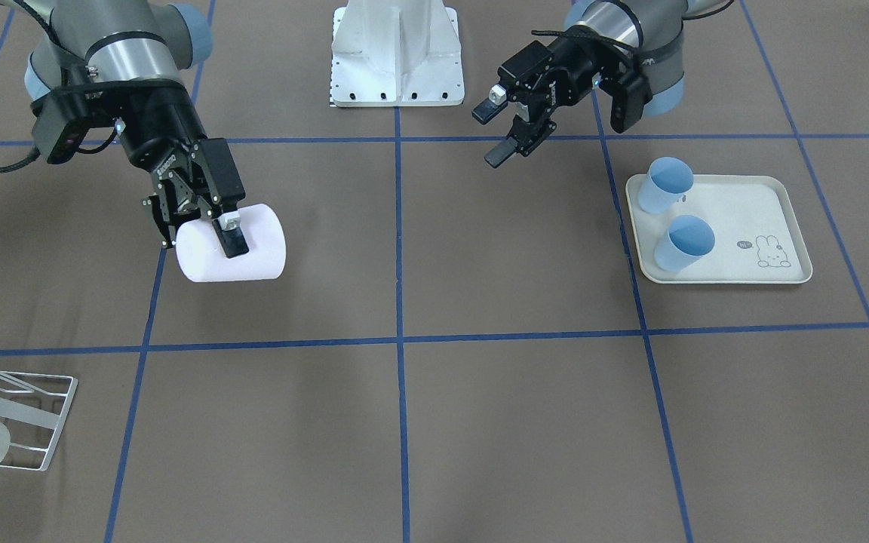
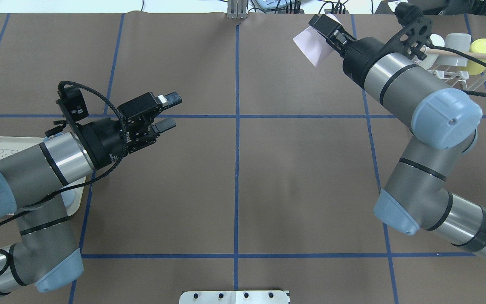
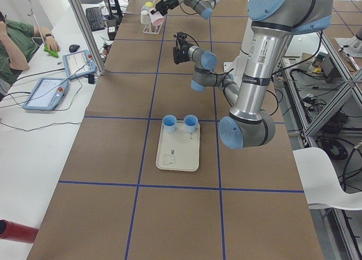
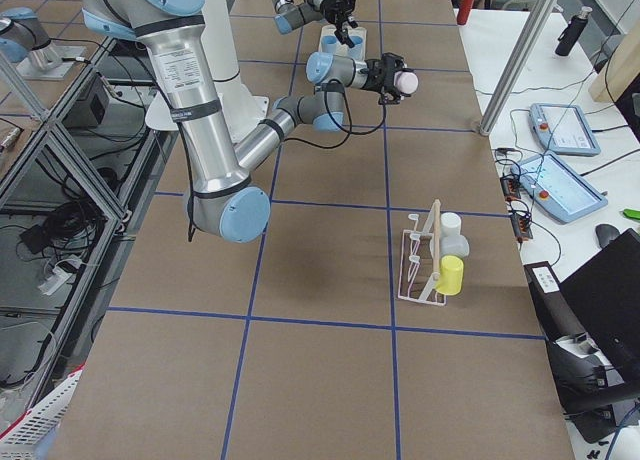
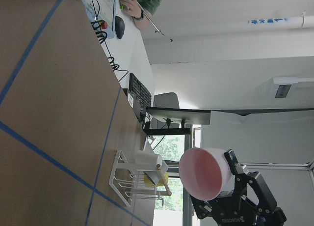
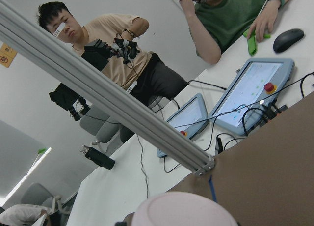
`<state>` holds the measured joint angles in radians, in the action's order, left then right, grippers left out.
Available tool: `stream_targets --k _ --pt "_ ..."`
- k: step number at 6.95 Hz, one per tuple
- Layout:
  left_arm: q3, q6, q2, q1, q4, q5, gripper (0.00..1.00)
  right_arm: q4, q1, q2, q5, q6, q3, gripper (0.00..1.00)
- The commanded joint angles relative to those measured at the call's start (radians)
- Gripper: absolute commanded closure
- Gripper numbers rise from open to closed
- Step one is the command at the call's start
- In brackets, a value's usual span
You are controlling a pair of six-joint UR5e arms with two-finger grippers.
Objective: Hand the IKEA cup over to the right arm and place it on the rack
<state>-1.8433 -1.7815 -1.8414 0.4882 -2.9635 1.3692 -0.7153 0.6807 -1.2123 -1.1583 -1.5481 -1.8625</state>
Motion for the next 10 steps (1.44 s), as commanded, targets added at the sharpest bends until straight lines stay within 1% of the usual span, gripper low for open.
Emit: stream_targets --k 1,2,3,4,5,6,7,8,9,10 --pt "-0.124 0.071 0.030 0.042 0.257 0.002 0.00 -0.130 0.054 -0.042 0.106 0.121 -0.033 1.00" --pt "-0.216 0.149 0.019 0.050 0.469 0.008 0.00 -0.142 0.084 -0.131 0.104 0.184 -0.070 1.00" --pt "-0.252 0.190 0.016 0.061 0.595 0.010 0.00 -0.141 0.121 -0.200 0.103 0.274 -0.078 1.00" --pt "-0.254 0.211 0.017 0.072 0.682 0.013 0.00 -0.139 0.161 -0.272 0.104 0.368 -0.075 1.00" --pt "-0.302 0.285 0.022 0.085 0.809 0.013 0.00 -0.130 0.213 -0.342 0.100 0.481 -0.076 1.00" --pt "-0.350 0.341 0.021 0.093 0.948 0.016 0.00 -0.127 0.239 -0.421 0.091 0.508 -0.095 1.00" --pt "-0.356 0.362 0.027 0.093 0.978 0.016 0.00 -0.048 0.255 -0.488 0.068 0.576 -0.093 1.00" --pt "-0.358 0.367 0.039 0.101 0.997 0.037 0.00 0.065 0.266 -0.557 0.046 0.592 -0.058 1.00" --pt "-0.366 0.408 0.047 0.125 1.052 0.065 0.00 0.243 0.269 -0.593 0.022 0.615 0.032 1.00" --pt "-0.391 0.431 0.047 0.144 1.111 0.071 0.00 0.387 0.289 -0.586 0.014 0.667 0.154 1.00"
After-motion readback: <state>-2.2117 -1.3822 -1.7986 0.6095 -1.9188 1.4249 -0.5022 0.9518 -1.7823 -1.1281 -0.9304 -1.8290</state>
